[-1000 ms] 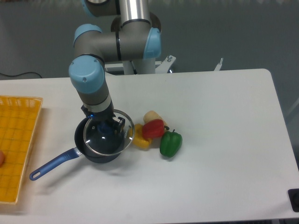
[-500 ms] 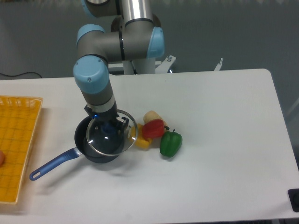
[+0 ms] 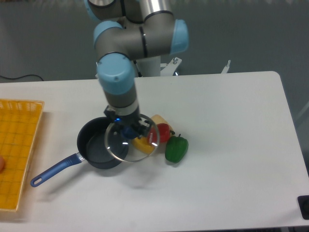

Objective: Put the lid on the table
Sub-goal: 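Lift the glass lid off the saucepan and carry it past the peppers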

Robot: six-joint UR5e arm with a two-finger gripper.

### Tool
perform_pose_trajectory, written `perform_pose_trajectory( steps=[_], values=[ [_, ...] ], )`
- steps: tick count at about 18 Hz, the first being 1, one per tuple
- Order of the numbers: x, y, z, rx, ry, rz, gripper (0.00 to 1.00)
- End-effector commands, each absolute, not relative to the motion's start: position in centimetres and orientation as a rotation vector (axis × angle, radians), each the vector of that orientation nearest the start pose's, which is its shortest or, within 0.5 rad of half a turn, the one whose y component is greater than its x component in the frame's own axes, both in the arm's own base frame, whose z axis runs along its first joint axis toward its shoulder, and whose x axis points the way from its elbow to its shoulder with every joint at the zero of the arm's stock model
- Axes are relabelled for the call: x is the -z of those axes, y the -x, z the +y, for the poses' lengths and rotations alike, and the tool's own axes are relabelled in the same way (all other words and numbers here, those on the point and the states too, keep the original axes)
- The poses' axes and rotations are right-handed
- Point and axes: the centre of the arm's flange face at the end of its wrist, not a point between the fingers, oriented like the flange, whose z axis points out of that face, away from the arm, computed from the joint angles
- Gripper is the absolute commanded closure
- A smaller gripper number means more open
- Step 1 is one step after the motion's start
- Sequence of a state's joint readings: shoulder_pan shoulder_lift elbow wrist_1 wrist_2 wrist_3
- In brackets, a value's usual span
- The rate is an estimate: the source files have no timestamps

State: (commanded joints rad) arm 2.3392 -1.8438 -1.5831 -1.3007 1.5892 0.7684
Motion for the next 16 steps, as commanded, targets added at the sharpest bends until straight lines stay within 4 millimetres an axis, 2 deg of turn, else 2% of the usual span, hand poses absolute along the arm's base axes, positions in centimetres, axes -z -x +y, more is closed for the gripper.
perform_pose_trajectory(
  steps=[5,9,12,14,16],
  values=[
    [-36.7,36.5,47.6,0.007,3.169,0.088,0.54],
    [-36.4,41.1,43.4,0.040,3.176,0.161,0.54],
    [-36.3,43.8,40.9,0.038,3.170,0.186,0.54],
    [-35.8,45.4,39.6,0.045,3.167,0.214,0.54],
    [-33.7,47.1,38.9,0.074,3.170,0.254,0.54]
  ],
)
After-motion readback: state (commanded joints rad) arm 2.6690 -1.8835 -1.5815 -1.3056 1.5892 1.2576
